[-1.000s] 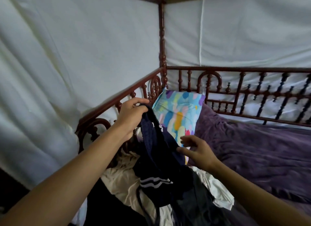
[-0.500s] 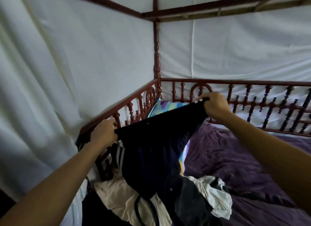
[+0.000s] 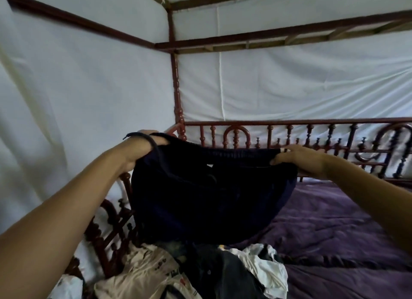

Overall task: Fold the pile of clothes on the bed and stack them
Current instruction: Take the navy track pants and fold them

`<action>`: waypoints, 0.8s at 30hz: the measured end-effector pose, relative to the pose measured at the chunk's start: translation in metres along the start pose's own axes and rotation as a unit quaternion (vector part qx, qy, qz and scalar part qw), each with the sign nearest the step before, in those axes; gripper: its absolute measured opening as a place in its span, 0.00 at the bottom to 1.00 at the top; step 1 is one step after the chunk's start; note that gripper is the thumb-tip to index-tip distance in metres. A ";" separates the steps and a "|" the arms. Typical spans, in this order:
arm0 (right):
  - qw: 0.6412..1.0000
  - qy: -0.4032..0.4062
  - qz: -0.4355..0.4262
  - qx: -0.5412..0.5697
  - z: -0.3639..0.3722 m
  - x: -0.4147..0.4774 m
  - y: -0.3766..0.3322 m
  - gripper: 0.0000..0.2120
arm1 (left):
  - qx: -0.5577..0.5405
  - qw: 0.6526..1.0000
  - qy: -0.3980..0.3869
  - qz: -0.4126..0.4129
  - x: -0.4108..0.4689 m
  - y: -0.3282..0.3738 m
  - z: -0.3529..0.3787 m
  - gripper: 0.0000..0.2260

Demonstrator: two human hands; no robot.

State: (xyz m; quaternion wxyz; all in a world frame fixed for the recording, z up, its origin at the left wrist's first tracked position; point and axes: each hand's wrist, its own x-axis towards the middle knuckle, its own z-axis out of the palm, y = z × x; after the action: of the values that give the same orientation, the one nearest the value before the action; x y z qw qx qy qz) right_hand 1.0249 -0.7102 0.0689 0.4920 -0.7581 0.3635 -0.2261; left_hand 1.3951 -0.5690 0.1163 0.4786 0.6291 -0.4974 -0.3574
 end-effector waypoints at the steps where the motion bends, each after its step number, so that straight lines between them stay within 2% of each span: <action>1: 1.000 0.016 0.012 0.018 -0.008 -0.010 0.007 0.08 | 0.046 0.998 -0.042 0.014 -0.001 0.008 0.002 0.11; 3: 0.995 0.064 0.037 0.074 -0.028 -0.028 0.022 0.18 | 0.072 0.988 -0.136 0.024 0.000 0.024 0.008 0.30; 5: 0.984 0.120 0.052 0.123 -0.049 -0.046 0.032 0.24 | 0.080 0.965 -0.246 0.041 -0.001 0.034 0.025 0.40; 6: 0.976 0.155 0.055 0.140 -0.059 -0.056 0.037 0.26 | 0.100 0.948 -0.298 0.052 -0.003 0.037 0.038 0.40; 8: 0.962 0.225 0.057 0.142 -0.077 -0.078 0.048 0.29 | 0.210 0.897 -0.380 0.086 -0.007 0.037 0.076 0.38; 9: 0.958 0.249 0.059 0.127 -0.084 -0.090 0.054 0.31 | 0.292 0.871 -0.382 0.100 -0.008 0.035 0.097 0.39; 10: 0.958 0.261 0.062 0.107 -0.091 -0.104 0.060 0.33 | 0.358 0.855 -0.358 0.117 -0.007 0.032 0.116 0.38; 11: 0.960 0.260 0.065 0.083 -0.096 -0.119 0.067 0.36 | 0.391 0.852 -0.318 0.140 -0.003 0.030 0.132 0.31; 13: 0.972 0.227 0.060 0.031 -0.102 -0.153 0.080 0.39 | 0.379 0.873 -0.234 0.199 0.007 0.031 0.154 0.11; 15: 0.982 0.187 0.031 0.000 -0.104 -0.188 0.090 0.39 | 0.381 0.881 -0.164 0.228 0.020 0.037 0.172 0.10; 19: 0.991 0.123 -0.046 -0.023 -0.106 -0.247 0.084 0.26 | 0.406 0.852 -0.028 0.330 0.039 0.058 0.230 0.03; 21: 0.986 0.146 -0.061 -0.054 -0.112 -0.271 0.087 0.22 | 0.420 0.838 0.031 0.348 0.046 0.074 0.270 0.05; 24: 0.971 0.226 -0.057 -0.059 -0.123 -0.310 0.105 0.12 | 0.477 0.804 0.098 0.341 0.051 0.094 0.338 0.09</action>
State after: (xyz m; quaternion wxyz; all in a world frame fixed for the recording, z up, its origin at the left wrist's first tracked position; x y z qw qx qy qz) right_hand 0.7081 -0.5687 0.0283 0.3383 -0.7345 0.4342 -0.3970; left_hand 1.0679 -0.7063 0.1103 0.2551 0.5991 -0.7385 0.1749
